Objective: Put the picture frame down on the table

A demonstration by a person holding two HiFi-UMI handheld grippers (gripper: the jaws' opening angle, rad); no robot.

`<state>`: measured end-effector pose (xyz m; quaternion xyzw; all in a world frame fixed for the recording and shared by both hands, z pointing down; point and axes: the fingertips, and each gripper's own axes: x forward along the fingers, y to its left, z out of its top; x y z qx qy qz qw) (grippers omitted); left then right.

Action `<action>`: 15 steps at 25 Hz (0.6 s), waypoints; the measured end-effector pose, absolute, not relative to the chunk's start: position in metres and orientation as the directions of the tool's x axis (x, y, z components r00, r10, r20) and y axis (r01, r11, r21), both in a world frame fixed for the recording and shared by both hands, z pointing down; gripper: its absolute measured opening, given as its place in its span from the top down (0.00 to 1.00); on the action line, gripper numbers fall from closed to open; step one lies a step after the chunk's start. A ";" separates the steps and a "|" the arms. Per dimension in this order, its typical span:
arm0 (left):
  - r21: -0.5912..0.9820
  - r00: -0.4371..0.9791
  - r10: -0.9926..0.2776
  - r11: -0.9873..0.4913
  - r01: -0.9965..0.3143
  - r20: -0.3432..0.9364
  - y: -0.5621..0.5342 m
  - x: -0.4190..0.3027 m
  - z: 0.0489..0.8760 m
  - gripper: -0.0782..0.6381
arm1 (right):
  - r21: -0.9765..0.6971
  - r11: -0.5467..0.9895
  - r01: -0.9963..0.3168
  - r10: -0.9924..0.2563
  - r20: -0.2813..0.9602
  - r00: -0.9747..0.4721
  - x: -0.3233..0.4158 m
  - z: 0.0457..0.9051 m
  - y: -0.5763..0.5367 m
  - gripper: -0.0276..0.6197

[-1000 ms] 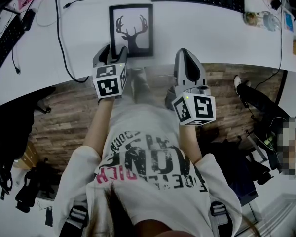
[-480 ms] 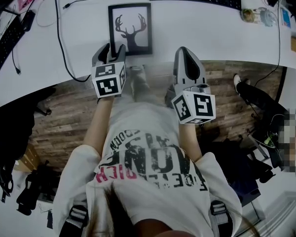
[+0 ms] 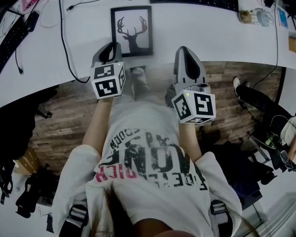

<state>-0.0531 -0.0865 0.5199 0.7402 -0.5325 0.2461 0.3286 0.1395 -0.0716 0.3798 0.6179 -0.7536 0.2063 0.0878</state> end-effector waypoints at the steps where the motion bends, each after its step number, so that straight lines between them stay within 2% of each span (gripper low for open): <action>1: 0.224 0.312 -0.636 -0.217 -0.950 0.706 -0.089 -0.054 0.517 0.83 | -0.201 0.153 -0.967 -0.897 0.383 -0.222 0.139 0.378 -0.072 0.96; 7: 0.229 0.321 -0.681 -0.225 -0.947 0.658 -0.102 -0.056 0.496 0.88 | -0.196 0.158 -0.968 -0.907 0.358 -0.221 0.137 0.369 -0.076 0.96; 15: 0.279 0.385 -0.764 -0.275 -0.920 0.518 -0.124 -0.049 0.437 0.89 | -0.186 0.161 -0.969 -0.923 0.318 -0.215 0.139 0.354 -0.081 0.96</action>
